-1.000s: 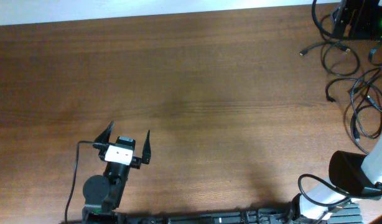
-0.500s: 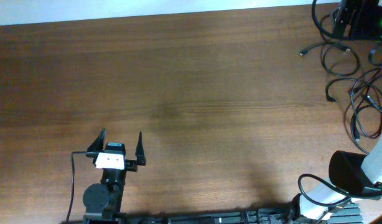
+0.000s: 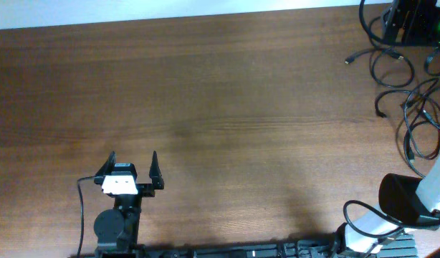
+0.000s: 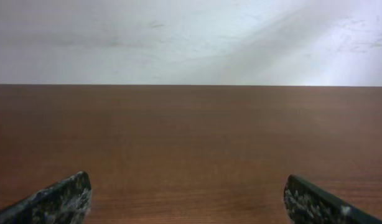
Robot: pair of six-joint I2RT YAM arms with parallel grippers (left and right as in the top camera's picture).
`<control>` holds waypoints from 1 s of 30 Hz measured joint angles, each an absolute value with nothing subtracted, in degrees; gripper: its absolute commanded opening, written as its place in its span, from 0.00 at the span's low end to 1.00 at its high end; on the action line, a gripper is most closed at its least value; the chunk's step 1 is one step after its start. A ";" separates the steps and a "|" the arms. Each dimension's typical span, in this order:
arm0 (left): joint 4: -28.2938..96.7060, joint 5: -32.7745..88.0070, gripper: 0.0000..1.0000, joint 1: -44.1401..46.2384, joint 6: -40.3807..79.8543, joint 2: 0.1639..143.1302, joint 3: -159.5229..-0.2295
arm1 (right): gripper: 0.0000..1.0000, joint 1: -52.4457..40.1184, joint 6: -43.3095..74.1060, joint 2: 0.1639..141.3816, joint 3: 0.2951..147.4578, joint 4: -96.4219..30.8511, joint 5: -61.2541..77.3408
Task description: Untangle cables
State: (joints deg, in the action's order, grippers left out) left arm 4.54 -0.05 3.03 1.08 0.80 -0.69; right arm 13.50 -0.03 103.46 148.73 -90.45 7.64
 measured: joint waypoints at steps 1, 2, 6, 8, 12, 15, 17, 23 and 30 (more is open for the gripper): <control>4.54 -0.05 0.99 3.03 0.78 0.80 -0.69 | 0.99 13.50 -0.03 103.46 148.73 -90.45 7.64; 4.54 -0.05 0.99 3.03 0.23 0.80 -0.69 | 0.99 13.50 -0.01 103.46 148.73 -90.48 7.64; 4.54 -0.05 0.99 3.03 -0.43 0.80 -0.69 | 0.99 13.50 -0.03 103.46 148.73 -90.48 7.64; 4.54 -0.05 0.99 3.03 -0.45 0.80 -0.69 | 0.99 13.50 -0.01 103.46 148.73 -90.45 7.64; 4.54 -0.05 0.99 3.03 -0.45 0.80 -0.69 | 0.99 13.50 -0.03 103.46 148.73 -90.45 7.64; 4.54 -0.05 0.99 3.03 -0.47 0.80 -0.69 | 0.98 13.50 -0.01 103.46 148.73 -90.45 7.64; 4.54 -0.05 0.99 3.03 -0.62 0.80 -0.69 | 0.99 13.50 -0.03 103.46 148.73 -90.45 7.64; 4.54 -0.05 0.99 3.03 -0.62 0.80 -0.69 | 0.99 13.50 -0.03 103.46 148.73 -90.45 7.64; 4.54 -0.05 0.99 3.03 -0.64 0.80 -0.69 | 0.99 13.50 -0.01 103.46 148.73 -90.45 7.64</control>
State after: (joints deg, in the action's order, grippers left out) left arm 4.54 -0.05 3.03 -0.64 0.80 -0.69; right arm 13.50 -0.01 103.46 148.73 -90.45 7.64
